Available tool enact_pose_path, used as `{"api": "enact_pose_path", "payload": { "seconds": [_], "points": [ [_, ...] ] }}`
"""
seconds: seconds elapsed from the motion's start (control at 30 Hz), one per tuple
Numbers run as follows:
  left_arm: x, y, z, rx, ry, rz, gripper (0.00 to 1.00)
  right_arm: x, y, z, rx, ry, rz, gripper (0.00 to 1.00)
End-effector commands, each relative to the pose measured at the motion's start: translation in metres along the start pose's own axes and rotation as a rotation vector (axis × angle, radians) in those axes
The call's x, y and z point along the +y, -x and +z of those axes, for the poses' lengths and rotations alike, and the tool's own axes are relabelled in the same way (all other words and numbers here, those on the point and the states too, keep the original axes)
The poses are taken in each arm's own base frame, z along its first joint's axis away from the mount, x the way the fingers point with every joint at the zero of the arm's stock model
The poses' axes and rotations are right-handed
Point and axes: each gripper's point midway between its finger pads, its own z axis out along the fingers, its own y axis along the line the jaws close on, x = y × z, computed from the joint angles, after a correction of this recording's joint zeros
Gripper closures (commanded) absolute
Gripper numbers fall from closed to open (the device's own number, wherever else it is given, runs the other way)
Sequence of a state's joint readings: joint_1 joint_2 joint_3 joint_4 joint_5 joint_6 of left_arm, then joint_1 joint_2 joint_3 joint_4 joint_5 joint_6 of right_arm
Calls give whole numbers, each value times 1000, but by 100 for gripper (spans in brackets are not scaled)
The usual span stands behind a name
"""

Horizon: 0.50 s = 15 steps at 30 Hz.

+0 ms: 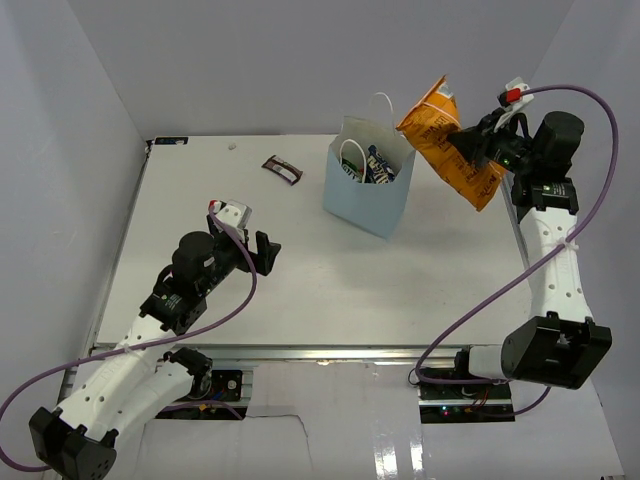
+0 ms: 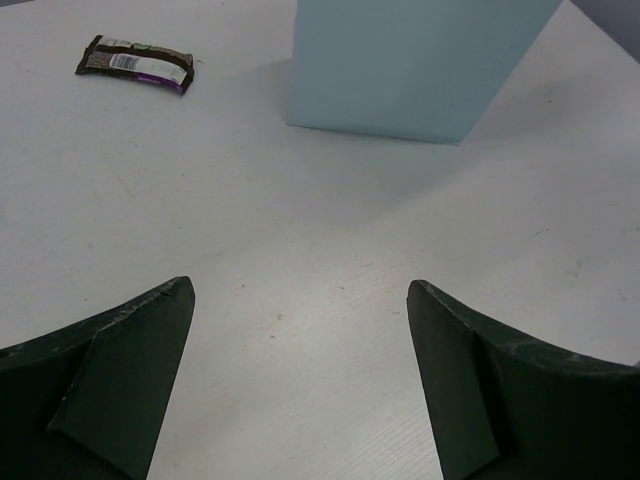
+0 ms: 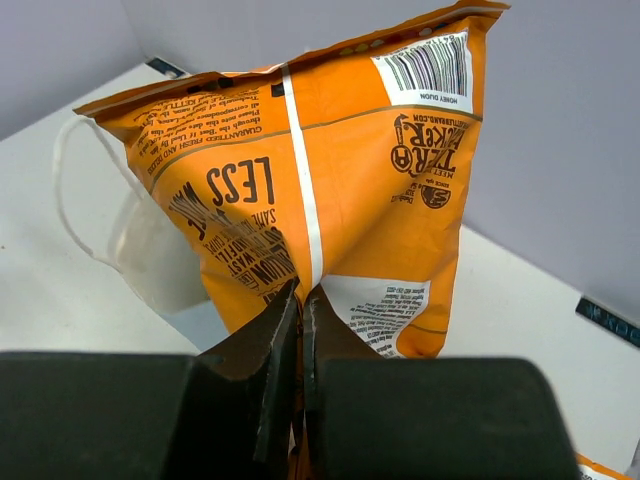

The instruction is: Place the snacks into the paper bag

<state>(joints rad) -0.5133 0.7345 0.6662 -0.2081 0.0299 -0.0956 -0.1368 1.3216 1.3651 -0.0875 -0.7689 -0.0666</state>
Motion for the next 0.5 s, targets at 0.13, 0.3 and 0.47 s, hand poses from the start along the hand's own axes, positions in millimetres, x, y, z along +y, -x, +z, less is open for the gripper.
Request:
{"api": "enact_pose_path", "payload": {
  "seconds": [0.13,0.3,0.47],
  "points": [
    [-46,90,-23,-227,-211,-193,2,61,82,-22,-215,179,-182,92],
    [-81,177,-31,-322,-389,-402,2,99,64,-44,-224,277,-204,92],
    [-109,244,-15,-323,-547,-482,2,130,48,-60,-221,364,-230,92]
  ]
}}
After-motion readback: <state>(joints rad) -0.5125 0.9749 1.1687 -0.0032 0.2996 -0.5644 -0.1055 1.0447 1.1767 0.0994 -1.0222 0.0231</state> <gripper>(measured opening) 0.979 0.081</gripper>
